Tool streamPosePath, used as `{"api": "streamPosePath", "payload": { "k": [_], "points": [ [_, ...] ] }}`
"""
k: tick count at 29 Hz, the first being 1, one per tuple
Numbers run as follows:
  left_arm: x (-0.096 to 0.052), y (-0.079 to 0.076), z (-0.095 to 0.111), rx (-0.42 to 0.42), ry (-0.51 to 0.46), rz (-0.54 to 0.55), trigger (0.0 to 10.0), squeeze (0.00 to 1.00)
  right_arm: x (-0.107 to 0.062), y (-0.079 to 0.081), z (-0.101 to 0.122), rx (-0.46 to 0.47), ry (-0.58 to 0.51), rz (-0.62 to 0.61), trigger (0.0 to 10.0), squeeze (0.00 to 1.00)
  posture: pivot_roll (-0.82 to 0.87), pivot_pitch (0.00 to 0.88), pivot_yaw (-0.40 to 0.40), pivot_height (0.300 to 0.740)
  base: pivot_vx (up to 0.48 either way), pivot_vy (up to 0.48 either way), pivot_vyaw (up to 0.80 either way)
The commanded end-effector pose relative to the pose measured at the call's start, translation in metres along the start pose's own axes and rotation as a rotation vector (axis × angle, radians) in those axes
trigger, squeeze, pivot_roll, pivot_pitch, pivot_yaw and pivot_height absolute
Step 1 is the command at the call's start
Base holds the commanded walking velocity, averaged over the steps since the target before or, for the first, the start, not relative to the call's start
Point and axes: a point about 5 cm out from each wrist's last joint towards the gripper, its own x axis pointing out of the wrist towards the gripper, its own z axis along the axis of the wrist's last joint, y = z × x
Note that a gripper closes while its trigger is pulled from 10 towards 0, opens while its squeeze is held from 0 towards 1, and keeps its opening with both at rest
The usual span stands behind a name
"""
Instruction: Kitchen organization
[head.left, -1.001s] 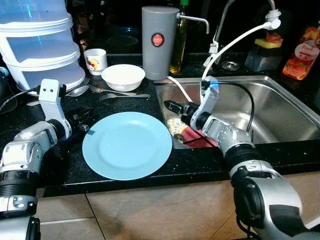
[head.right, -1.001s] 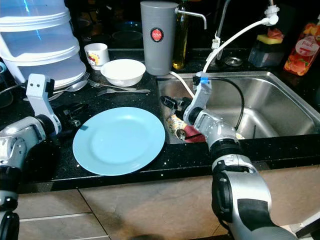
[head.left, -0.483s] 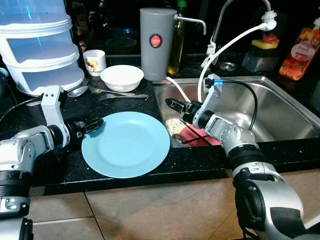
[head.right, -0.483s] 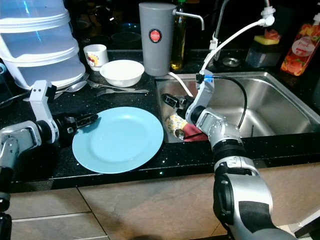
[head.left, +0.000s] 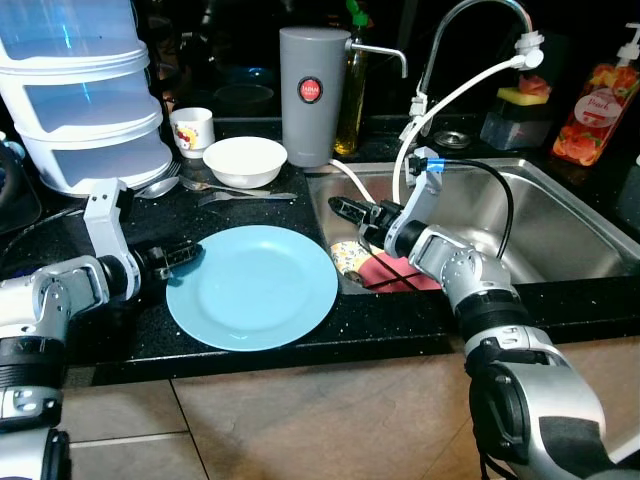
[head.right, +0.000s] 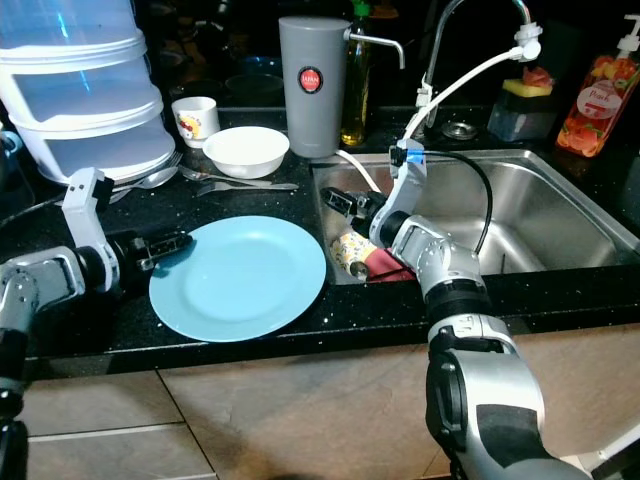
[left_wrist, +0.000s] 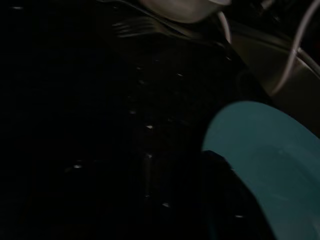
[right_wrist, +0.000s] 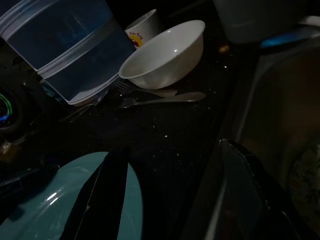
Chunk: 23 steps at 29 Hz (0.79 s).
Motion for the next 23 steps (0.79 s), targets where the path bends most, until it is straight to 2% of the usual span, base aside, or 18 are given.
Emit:
{"api": "streamPosePath", "payload": {
  "k": [1, 9, 13, 15, 16, 18, 19, 21, 22, 23],
  "points": [
    [0.001, 0.005, 0.002, -0.044, -0.060, 0.028, 0.0, 0.00, -0.001, 0.000, -0.003, 0.014, 0.006, 0.003, 10.0, 0.00, 0.11, 0.089, -0.030, 0.740, 0.000, 0.000, 0.00],
    [-0.003, 0.002, 0.023, -0.091, -0.213, -0.011, 0.0, 0.00, -0.001, 0.000, -0.001, 0.035, -0.011, 0.003, 10.0, 0.00, 0.12, 0.089, -0.030, 0.740, 0.000, 0.000, 0.00],
    [-0.004, 0.002, 0.028, -0.089, -0.250, -0.012, 0.0, 0.00, -0.001, 0.000, 0.002, 0.040, -0.024, 0.002, 10.0, 0.00, 0.12, 0.088, -0.029, 0.740, 0.000, 0.000, 0.00],
    [-0.003, 0.002, 0.024, -0.009, -0.195, 0.011, 0.0, 0.00, -0.002, 0.000, 0.005, 0.041, -0.033, 0.001, 10.0, 0.00, 0.12, 0.087, -0.027, 0.740, 0.000, 0.000, 0.00],
    [-0.003, 0.000, 0.020, 0.042, -0.148, -0.001, 0.5, 0.00, -0.003, -0.001, 0.006, 0.024, -0.031, 0.000, 10.0, 0.00, 0.12, 0.087, -0.027, 0.740, 0.000, 0.000, 0.00],
    [-0.003, -0.002, 0.018, 0.061, -0.128, -0.016, 0.5, 0.00, -0.003, -0.001, 0.007, 0.004, -0.025, -0.003, 10.0, 0.00, 0.12, 0.087, -0.027, 0.740, 0.000, 0.000, 0.00],
    [-0.003, -0.003, 0.018, 0.085, -0.108, -0.024, 10.0, 0.00, -0.004, -0.002, 0.007, -0.030, -0.013, -0.008, 10.0, 0.00, 0.12, 0.087, -0.027, 0.740, 0.000, 0.000, 0.00],
    [-0.004, -0.005, 0.018, 0.110, -0.092, -0.032, 10.0, 0.00, -0.005, -0.003, 0.007, -0.079, 0.004, -0.012, 10.0, 0.00, 0.12, 0.087, -0.027, 0.740, 0.000, 0.000, 0.00],
    [-0.004, -0.006, 0.019, 0.111, -0.100, -0.037, 10.0, 1.00, -0.006, -0.004, 0.008, -0.119, 0.015, -0.015, 10.0, 0.00, 0.12, 0.087, -0.027, 0.740, 0.000, 0.000, 0.00],
    [-0.004, -0.006, 0.019, 0.111, -0.100, -0.037, 10.0, 1.00, -0.006, -0.004, 0.008, -0.119, 0.015, -0.015, 10.0, 0.00, 0.12, 0.087, -0.027, 0.740, 0.000, 0.000, 0.00]
  ]
}}
